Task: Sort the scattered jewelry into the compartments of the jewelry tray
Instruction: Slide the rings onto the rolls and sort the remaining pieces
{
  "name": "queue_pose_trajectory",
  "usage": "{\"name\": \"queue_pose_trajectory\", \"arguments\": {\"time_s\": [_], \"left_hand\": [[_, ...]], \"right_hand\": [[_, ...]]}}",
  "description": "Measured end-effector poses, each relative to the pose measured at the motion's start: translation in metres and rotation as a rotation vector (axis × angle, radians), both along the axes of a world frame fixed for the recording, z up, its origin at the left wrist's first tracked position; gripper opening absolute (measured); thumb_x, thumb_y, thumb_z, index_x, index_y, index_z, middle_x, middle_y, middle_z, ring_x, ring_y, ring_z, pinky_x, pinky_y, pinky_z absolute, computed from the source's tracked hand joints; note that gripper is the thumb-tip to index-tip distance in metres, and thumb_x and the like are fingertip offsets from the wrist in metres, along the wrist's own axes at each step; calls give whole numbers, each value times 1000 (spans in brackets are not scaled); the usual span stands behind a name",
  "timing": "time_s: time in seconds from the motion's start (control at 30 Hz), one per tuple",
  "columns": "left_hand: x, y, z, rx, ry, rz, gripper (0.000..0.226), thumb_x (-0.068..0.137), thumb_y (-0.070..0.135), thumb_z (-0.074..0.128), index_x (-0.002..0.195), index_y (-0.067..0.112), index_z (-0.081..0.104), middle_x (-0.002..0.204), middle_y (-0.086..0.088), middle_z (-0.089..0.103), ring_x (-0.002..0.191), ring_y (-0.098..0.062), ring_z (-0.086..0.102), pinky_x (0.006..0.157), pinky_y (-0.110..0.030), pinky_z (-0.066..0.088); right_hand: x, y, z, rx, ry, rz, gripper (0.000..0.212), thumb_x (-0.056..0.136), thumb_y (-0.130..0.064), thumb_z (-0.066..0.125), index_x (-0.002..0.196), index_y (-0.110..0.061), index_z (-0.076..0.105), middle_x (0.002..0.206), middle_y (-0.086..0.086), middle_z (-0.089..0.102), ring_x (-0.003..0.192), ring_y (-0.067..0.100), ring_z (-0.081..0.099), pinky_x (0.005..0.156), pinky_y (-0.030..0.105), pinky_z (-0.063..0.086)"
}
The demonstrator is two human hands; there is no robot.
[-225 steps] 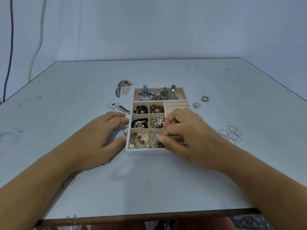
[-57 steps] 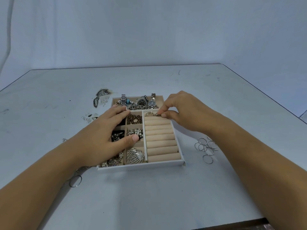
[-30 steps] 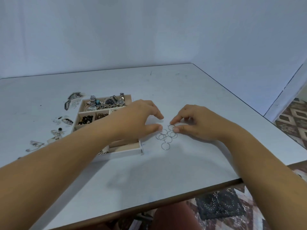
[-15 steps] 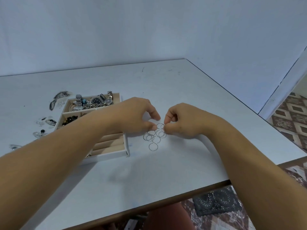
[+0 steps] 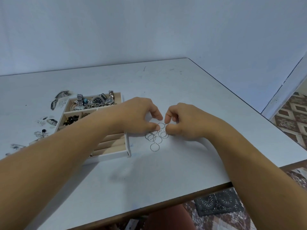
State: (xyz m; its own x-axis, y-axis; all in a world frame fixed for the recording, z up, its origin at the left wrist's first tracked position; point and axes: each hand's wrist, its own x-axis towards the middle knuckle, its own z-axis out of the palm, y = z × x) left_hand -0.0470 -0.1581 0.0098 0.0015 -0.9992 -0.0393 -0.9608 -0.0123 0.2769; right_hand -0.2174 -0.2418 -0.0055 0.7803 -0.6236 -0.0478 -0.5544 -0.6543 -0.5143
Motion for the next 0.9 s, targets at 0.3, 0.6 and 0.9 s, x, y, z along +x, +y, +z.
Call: {"name": "queue_pose_trajectory", "arguments": {"time_s": [0.3, 0.6, 0.9], "left_hand": [[1, 1, -1, -20, 25, -15, 27, 82, 50, 63, 107, 39, 65, 108, 18, 56, 105, -2, 50, 93, -25, 39], [-8, -10, 6, 58, 30, 31, 22, 77, 44, 73, 95, 32, 70, 90, 11, 65, 88, -6, 59, 79, -22, 46], [-8, -16, 5, 119, 77, -2, 18, 80, 37, 72, 75, 29, 56, 77, 13, 62, 75, -6, 56, 67, -15, 43]], "right_hand": [[-5, -11, 8, 42, 72, 78, 9, 84, -36, 63, 84, -30, 57, 69, -14, 54, 58, 0, 51, 57, 16, 37], [-14, -9, -9, -56, -316, -65, 10, 85, -26, 66, 88, -29, 57, 77, -11, 62, 66, 2, 55, 61, 16, 45], [-14, -8, -12, -116, -335, -62, 8, 86, -23, 66, 85, -25, 59, 74, -10, 60, 63, -1, 50, 57, 12, 40]]}}
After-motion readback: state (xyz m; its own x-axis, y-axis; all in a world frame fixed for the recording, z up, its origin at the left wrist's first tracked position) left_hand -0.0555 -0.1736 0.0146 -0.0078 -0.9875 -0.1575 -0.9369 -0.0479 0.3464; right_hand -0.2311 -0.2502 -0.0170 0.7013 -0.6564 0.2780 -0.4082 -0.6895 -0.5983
